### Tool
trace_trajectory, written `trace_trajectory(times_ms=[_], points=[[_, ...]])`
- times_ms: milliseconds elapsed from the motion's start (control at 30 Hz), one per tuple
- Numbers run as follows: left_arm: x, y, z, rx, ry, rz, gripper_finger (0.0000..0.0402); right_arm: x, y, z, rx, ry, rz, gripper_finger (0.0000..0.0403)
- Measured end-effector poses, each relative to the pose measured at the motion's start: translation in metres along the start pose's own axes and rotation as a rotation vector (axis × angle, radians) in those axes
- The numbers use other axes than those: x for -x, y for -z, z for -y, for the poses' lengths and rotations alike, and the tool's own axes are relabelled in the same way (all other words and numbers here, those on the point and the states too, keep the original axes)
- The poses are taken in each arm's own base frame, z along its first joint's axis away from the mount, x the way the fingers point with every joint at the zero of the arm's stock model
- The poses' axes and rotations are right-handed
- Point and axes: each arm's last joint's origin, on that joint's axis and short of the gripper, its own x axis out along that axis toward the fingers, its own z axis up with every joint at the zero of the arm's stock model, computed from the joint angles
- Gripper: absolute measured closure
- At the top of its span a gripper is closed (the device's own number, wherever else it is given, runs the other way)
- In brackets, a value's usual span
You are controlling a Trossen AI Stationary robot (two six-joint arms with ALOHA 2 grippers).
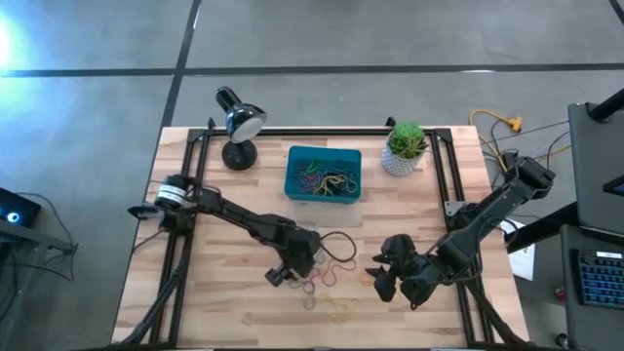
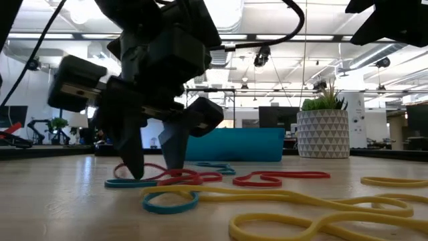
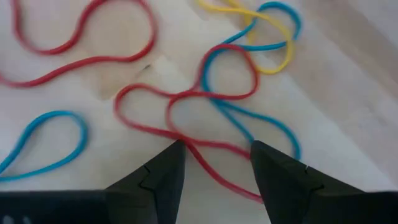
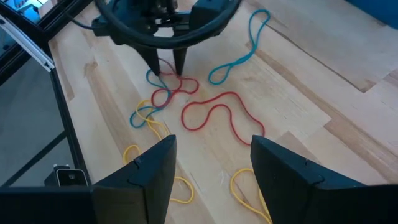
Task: Pick and place rubber bands into bin
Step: Put the left red rubber band into the blue bin
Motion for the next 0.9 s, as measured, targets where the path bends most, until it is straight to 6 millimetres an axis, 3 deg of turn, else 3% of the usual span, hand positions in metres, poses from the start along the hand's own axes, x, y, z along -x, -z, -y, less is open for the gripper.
trace_trajectory(times_ms=[333,467,633,900], points=[[-0.015,0.013,0.012,0.042,-0.091,-0.010,0.0245,0.000,0.001,0.000,0.019,-0.002,-0.005,0.0209],[-0.017,0.019,0.013,0.053,-0.105,-0.030,0.0293,0.000,0.000,0.000,0.023,-0.002,-0.005,0.0209],[-0.018,0.022,0.013,0.095,-0.103,-0.032,0.0382,0.000,0.001,0.000,0.023,-0.002,-0.005,0.0209],[-0.014,0.018,0.013,0.117,-0.111,-0.019,0.0400,0.000,0.001,0.000,0.019,-0.003,-0.004,0.0209]])
